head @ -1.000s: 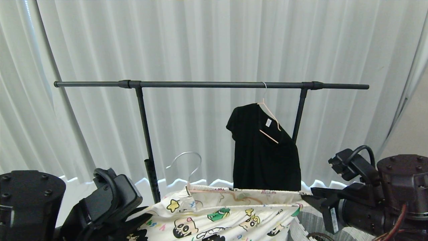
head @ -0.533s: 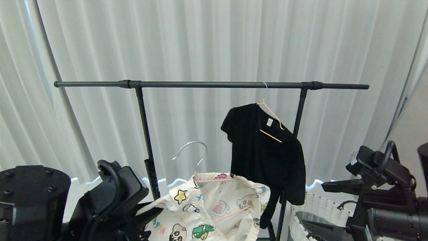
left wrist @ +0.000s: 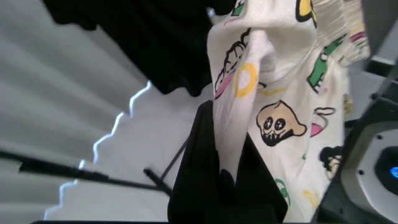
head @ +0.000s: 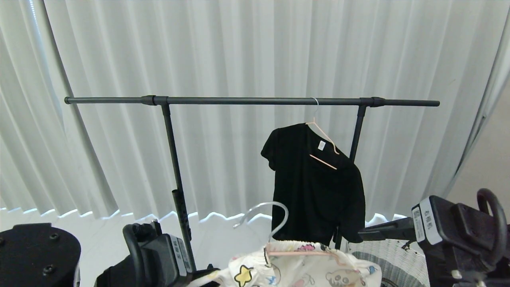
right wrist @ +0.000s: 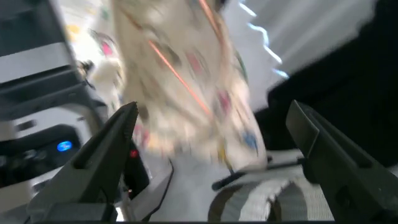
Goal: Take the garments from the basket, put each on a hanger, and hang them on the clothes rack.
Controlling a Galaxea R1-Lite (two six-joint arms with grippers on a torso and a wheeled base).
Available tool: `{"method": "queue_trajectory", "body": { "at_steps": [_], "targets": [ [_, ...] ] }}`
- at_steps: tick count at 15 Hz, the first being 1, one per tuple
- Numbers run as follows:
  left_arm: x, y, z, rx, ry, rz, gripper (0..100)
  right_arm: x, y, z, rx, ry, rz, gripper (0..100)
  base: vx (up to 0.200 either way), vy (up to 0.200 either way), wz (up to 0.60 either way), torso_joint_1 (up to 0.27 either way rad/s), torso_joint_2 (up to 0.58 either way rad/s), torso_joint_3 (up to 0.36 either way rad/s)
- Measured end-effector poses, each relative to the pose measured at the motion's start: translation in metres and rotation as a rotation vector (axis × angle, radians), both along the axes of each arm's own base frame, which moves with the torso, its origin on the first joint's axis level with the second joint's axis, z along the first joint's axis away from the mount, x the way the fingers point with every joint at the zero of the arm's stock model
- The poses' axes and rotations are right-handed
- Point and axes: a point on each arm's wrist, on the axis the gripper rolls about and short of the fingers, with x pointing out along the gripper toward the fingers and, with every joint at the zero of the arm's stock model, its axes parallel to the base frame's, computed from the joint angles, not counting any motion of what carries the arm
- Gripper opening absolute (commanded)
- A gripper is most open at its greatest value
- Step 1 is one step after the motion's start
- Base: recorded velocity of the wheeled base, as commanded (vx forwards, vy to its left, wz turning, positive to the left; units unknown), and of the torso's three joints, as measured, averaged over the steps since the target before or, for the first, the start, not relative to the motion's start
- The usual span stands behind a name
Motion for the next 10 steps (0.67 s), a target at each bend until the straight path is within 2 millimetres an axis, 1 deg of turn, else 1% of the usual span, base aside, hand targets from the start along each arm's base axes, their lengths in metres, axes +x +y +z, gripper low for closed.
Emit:
{"method": "queue_trajectory", "body": {
  "at_steps": [3,6,10],
  "targets": [
    [-0.009,-0.004,-0.004,0.007,0.009,-0.066,0,-0.002,0.02,0.001,-0.016,-0.005,0.075,100,0.0,0.0,0.0,0.0,0.0,0.0],
    [-0.011,-0.007,-0.001,-0.022,-0.016,-0.086,0,0.002,0.032,-0.005,-0.049,0.01,0.1,100,0.0,0.0,0.0,0.0,0.0,0.0],
    [-0.012,-0.006,-0.002,0.022,-0.073,-0.131,0,0.008,0.041,-0.016,-0.099,0.022,0.113,100,0.0,0.0,0.0,0.0,0.0,0.0]
  ]
}}
